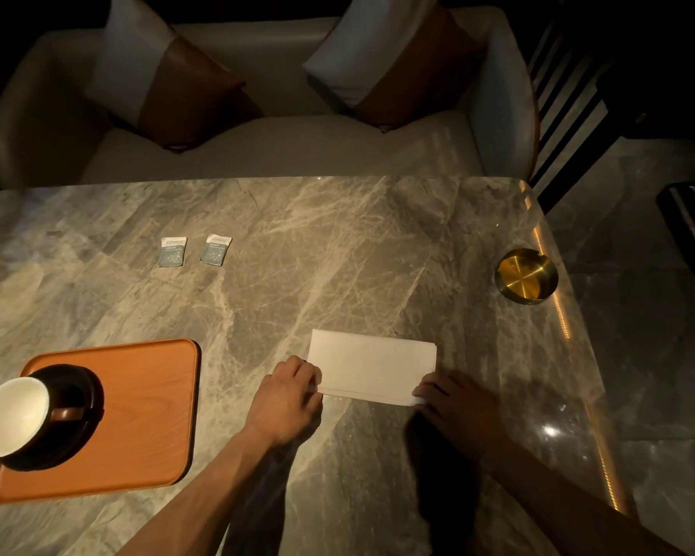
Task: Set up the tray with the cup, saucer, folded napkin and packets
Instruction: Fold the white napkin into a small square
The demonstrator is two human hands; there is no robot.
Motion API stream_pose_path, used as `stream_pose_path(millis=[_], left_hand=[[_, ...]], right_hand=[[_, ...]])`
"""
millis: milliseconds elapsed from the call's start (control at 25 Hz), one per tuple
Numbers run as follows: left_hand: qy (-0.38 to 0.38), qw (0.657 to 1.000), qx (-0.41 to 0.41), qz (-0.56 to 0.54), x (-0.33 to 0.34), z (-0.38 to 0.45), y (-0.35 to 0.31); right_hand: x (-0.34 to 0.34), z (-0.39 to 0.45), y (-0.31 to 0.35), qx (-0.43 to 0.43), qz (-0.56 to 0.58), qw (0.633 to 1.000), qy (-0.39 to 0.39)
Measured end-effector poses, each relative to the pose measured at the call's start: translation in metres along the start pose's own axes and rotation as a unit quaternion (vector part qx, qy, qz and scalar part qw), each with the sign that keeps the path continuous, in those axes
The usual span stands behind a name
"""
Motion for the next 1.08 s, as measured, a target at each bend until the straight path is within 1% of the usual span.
stream_pose_path(millis=[80, 120, 200, 240, 280, 400, 480, 600, 680, 760, 920, 1000, 1080], left_hand=[[-0.025, 0.986, -0.096, -0.137, -0.005, 0.001, 0.004], [-0.047, 0.974, -0.142, -0.172, -0.008, 0.005, 0.006], [-0.061, 0.954, -0.215, -0.199, -0.011, 0.015, 0.010], [-0.052, 0.948, -0.243, -0.197, -0.012, 0.021, 0.010], [-0.038, 0.946, -0.262, -0.187, -0.013, 0.026, 0.008], [-0.010, 0.949, -0.283, -0.142, -0.013, 0.037, -0.004], [-0.011, 0.955, -0.278, -0.106, -0.011, 0.042, -0.013], [-0.009, 0.958, -0.277, -0.076, -0.011, 0.049, -0.020], [0.002, 0.953, -0.290, -0.085, -0.010, 0.053, -0.020], [0.016, 0.945, -0.309, -0.106, -0.008, 0.057, -0.018], [0.042, 0.918, -0.358, -0.162, -0.001, 0.063, -0.011], [0.048, 0.914, -0.354, -0.194, -0.001, 0.064, -0.010], [0.034, 0.919, -0.329, -0.217, -0.004, 0.063, -0.008]], right_hand=[[0.001, -0.002, -0.004, 0.032, 0.030, 0.999, -0.005], [0.001, -0.003, -0.008, 0.059, 0.043, 0.997, -0.013], [0.000, -0.005, -0.020, 0.126, 0.048, 0.991, -0.023], [0.000, -0.006, -0.028, 0.162, 0.041, 0.986, -0.008], [0.002, -0.008, -0.036, 0.196, 0.031, 0.980, 0.023], [0.015, -0.028, -0.057, 0.256, 0.029, 0.957, 0.133], [0.023, -0.039, -0.065, 0.260, 0.034, 0.951, 0.163], [0.027, -0.043, -0.069, 0.266, 0.029, 0.947, 0.178], [0.028, -0.045, -0.067, 0.263, 0.006, 0.949, 0.175], [0.030, -0.047, -0.064, 0.253, -0.012, 0.955, 0.154], [0.032, -0.048, -0.062, 0.243, -0.024, 0.959, 0.145], [0.032, -0.047, -0.063, 0.244, -0.031, 0.959, 0.143], [0.033, -0.048, -0.063, 0.245, -0.034, 0.958, 0.145]])
Point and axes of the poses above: each hand's wrist, its own z-axis towards the middle knuckle, its own x-axis out of the palm, y = z × x, the point moved 4 cm from there along z, towards the middle knuckle, and after that the axes turned 2 degrees about -y, right-handed, at the moved point
